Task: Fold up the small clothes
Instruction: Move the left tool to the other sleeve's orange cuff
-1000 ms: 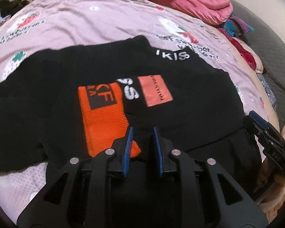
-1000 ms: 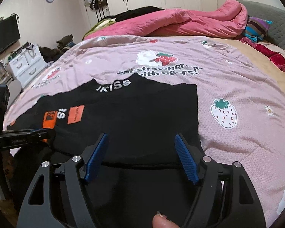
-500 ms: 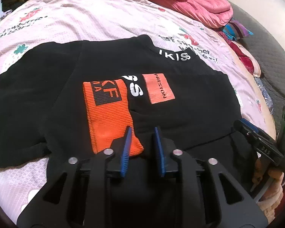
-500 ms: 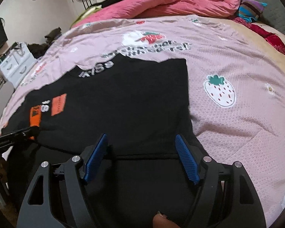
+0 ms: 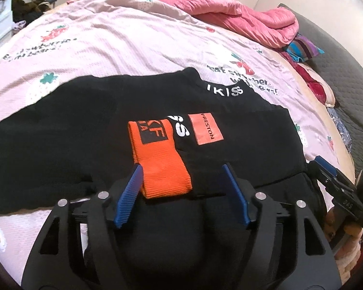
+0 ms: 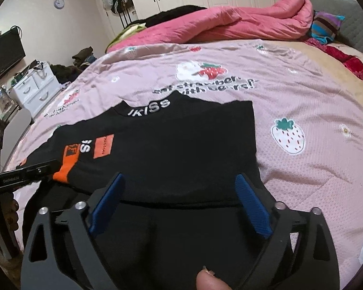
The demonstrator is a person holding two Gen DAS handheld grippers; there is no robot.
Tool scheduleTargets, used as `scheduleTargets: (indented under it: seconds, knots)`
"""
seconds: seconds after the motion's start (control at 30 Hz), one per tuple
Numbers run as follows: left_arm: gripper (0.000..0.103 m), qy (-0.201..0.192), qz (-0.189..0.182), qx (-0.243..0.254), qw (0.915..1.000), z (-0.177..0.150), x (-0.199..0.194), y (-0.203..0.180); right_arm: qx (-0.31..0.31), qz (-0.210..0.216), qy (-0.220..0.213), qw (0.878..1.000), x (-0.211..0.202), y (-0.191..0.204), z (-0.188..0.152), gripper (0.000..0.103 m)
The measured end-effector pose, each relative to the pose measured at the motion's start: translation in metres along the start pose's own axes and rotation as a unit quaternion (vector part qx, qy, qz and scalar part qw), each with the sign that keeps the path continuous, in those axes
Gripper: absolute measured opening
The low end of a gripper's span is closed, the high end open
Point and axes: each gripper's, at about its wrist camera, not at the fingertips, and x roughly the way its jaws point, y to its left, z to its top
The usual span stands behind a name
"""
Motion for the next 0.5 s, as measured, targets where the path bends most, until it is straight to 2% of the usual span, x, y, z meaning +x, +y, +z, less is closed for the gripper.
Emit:
scheduleTargets:
  seconds: [0.17, 0.23, 0.43, 0.5]
  knots:
    - [0.073, -0.010, 0.013, 0.000, 0.9999, -0.001, -0.009, 0.003, 0.002, 0.002, -0.006, 1.000, -0.002, 0.002, 0.002, 0.096]
    - [0.082, -0.014, 0.018, -0.003, 0.9997, 0.000, -0.012, 0.005, 0.000, 0.002, -0.007, 1.000, -0.003, 0.005, 0.002, 0.096]
    - [0.093, -0.024, 0.044, -0.016, 0.9986, -0.002, -0.021, 0.018, -0.015, 0.000, -0.013, 1.000, -0.006, 0.015, 0.001, 0.097]
    - [0.093, -0.028, 0.049, -0.024, 0.9981, -0.003, -0.025, 0.024, -0.022, 0.000, -0.016, 1.000, -0.008, 0.021, 0.002, 0.098]
